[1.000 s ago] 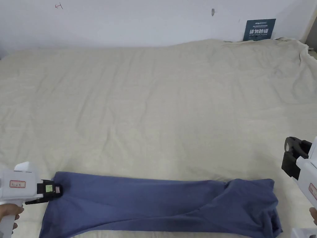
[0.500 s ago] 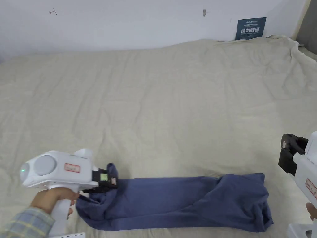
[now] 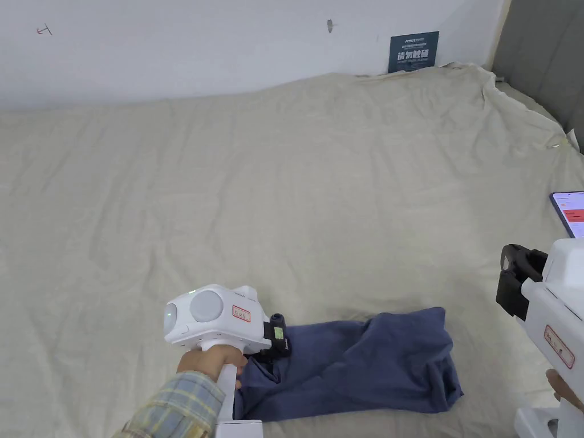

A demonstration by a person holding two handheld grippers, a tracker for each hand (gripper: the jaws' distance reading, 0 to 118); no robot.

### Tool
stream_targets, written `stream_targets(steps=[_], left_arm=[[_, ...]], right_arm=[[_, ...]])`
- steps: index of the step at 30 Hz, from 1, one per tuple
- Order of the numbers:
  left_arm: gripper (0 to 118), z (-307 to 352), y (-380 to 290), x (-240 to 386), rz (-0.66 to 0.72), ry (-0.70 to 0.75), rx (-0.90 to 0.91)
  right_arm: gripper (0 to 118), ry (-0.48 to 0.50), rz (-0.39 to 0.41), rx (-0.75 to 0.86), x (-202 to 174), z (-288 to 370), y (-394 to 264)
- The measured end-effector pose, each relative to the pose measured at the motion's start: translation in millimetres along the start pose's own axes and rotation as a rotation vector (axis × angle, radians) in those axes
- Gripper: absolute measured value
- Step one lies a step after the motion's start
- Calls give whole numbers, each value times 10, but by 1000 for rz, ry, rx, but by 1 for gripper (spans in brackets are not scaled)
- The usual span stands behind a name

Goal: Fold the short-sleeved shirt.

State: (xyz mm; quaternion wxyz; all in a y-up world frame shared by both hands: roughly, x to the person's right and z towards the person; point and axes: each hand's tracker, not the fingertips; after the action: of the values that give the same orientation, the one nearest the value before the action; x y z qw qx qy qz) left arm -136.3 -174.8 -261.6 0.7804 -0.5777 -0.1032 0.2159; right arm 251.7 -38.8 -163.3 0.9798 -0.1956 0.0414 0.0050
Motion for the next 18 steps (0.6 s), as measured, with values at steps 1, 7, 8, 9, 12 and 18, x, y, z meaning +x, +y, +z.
stream_targets(steps=[1,7,8,9,12,18], left_arm=[[2,-38,-6,6,-6,13,-3],[91,71,-45,98,-34,38,40],[106,123,-36,99,-25,33,56],[116,184,-24,101,-15,26,73],[116,520,-19,86,-5,-42,160],[116,1141,-97,-132,-9,-25,350]], right_arm=[[0,-3,-1,0,15,8,-3],[0,-9,-7,-4,37,18,-12],[0,-8,-8,-4,34,19,-10],[0,-7,-7,-3,28,21,-8],[0,-1,-4,0,-1,20,3],[0,15,3,15,-75,28,62]])
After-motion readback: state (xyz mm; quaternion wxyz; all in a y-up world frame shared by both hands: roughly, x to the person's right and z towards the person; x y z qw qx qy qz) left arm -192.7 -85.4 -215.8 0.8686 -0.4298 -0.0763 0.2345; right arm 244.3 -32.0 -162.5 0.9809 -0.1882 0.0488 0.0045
